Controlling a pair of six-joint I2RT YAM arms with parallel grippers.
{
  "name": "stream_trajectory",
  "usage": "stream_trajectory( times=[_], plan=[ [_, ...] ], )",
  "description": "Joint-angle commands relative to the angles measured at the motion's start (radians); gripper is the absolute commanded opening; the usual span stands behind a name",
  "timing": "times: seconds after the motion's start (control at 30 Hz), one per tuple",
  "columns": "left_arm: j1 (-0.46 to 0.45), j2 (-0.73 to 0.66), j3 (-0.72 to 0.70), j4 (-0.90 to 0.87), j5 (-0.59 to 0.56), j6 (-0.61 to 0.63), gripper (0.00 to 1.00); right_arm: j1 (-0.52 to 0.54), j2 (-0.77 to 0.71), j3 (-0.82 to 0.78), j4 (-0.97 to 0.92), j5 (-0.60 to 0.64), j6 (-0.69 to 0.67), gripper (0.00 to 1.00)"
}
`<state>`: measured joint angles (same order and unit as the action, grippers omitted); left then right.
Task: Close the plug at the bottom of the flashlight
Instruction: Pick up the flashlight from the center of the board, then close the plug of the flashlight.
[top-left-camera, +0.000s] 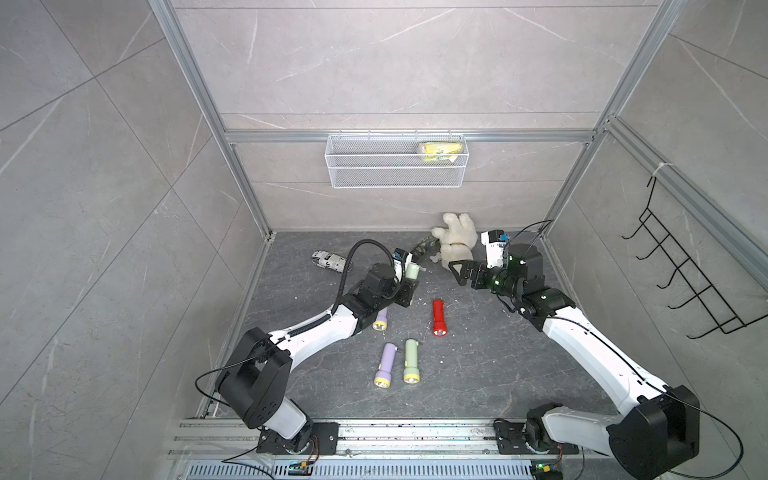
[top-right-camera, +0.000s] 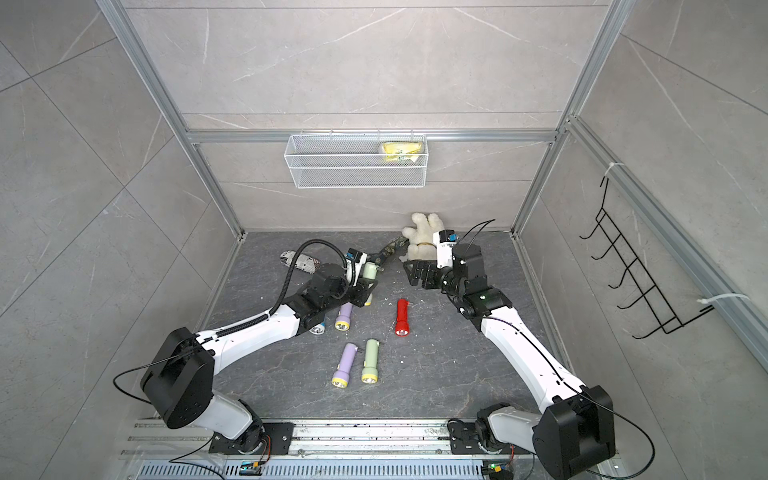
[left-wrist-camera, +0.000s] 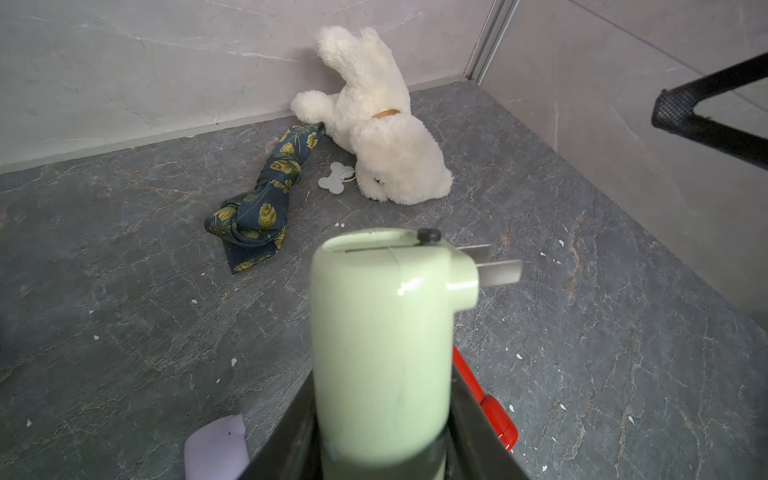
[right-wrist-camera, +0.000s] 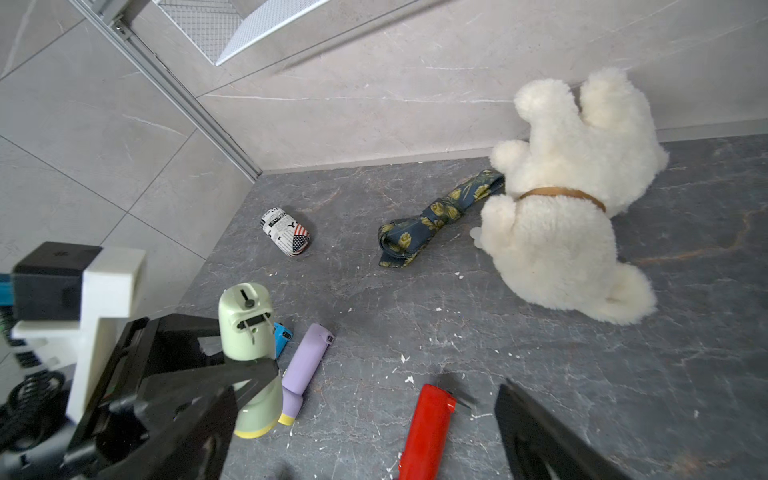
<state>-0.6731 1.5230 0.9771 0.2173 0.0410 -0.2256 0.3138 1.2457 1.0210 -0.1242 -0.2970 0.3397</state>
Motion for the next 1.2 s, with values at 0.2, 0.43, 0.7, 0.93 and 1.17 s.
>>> stream_trajectory(
  times=[0.2, 0.43, 0.7, 0.93, 1.17],
  plan=[
    [0.096, -0.09, -0.211, 0.567, 0.372, -0.048, 0.0, -0.002, 0.036, 0.01, 0.163, -0.33, 0.028, 1.0],
    [0.149, -0.021, -0.246, 0.767, 0.657, -0.11, 0.0, -0.001, 0.047, 0.001, 0.251, -0.524, 0.036, 0.99],
    [0.144, -0.008, -0.265, 0.844, 0.769, -0.029, 0.0, 0.012, 0.097, 0.056, 0.173, -0.683, -0.008, 0.93],
    [0.116, -0.067, -0.231, 0.66, 0.802, 0.105, 0.0, 0.066, 0.152, 0.13, 0.062, -0.699, -0.076, 0.9],
    [0.096, -0.13, -0.235, 0.576, 0.793, 0.169, 0.0, 0.096, 0.191, 0.181, 0.012, -0.722, -0.097, 0.8]
  ],
)
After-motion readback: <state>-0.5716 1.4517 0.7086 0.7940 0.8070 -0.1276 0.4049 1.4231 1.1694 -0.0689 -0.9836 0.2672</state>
